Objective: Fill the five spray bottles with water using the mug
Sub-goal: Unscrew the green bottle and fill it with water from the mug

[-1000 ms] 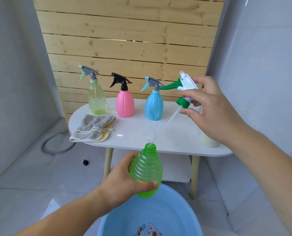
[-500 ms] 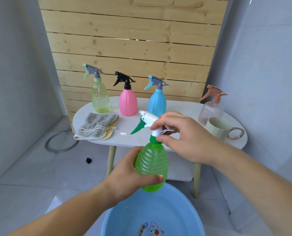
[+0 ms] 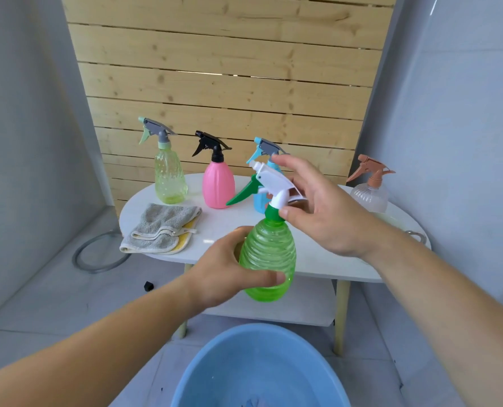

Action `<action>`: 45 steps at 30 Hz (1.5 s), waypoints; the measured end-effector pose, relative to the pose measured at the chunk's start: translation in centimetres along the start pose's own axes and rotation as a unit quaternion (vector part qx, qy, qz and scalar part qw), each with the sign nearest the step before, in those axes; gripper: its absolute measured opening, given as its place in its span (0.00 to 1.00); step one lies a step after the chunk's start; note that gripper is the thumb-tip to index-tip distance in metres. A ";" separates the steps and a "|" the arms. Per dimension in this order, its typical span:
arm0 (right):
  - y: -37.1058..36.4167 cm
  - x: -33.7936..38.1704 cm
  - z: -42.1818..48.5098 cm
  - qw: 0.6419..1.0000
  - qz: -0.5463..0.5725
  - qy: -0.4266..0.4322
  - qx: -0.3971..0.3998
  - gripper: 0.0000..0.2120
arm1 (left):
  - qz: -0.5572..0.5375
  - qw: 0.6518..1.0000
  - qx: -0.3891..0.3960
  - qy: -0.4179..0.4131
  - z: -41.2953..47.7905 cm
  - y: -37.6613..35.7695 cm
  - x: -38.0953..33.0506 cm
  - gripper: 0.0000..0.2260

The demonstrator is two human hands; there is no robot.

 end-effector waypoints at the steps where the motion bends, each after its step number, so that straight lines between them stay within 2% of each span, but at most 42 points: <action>1: 0.4 -0.4 0.5 1.000 -0.011 -0.001 0.004 0.28 | 0.009 1.000 -0.003 -0.003 0.8 0.2 -0.3 0.32; 9: 2.8 -6.2 3.2 0.999 -0.031 -0.020 -0.022 0.27 | 0.013 1.000 -0.012 -0.007 8.6 0.2 -1.0 0.35; 15: 2.5 -10.4 4.1 0.997 -0.069 -0.033 -0.012 0.27 | 0.010 0.999 -0.027 -0.017 12.8 -0.3 0.8 0.36; 22: 2.1 -11.7 4.6 0.997 -0.071 -0.009 -0.007 0.32 | 0.010 0.998 -0.052 -0.029 14.3 -0.4 1.8 0.36; 30: 1.6 -11.9 5.0 0.994 -0.105 0.000 0.020 0.33 | 0.066 0.993 -0.091 -0.034 13.7 -0.5 1.1 0.35; 37: 0.8 -12.7 4.8 0.991 -0.135 0.000 -0.013 0.33 | 0.050 0.998 -0.027 -0.031 13.3 -0.2 0.9 0.35; 45: 1.1 -12.6 4.7 0.993 -0.115 -0.004 -0.014 0.35 | 0.051 0.997 -0.037 -0.042 13.5 0.3 1.3 0.41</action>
Point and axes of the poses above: each hand's wrist, its own z-axis towards the middle knuckle, its own y-axis out of the back of the hand, x = y × z, the point moved 1 cm from there along z, towards the middle knuckle, and after that the axes turned 15 degrees about y, right-handed, at the moved point
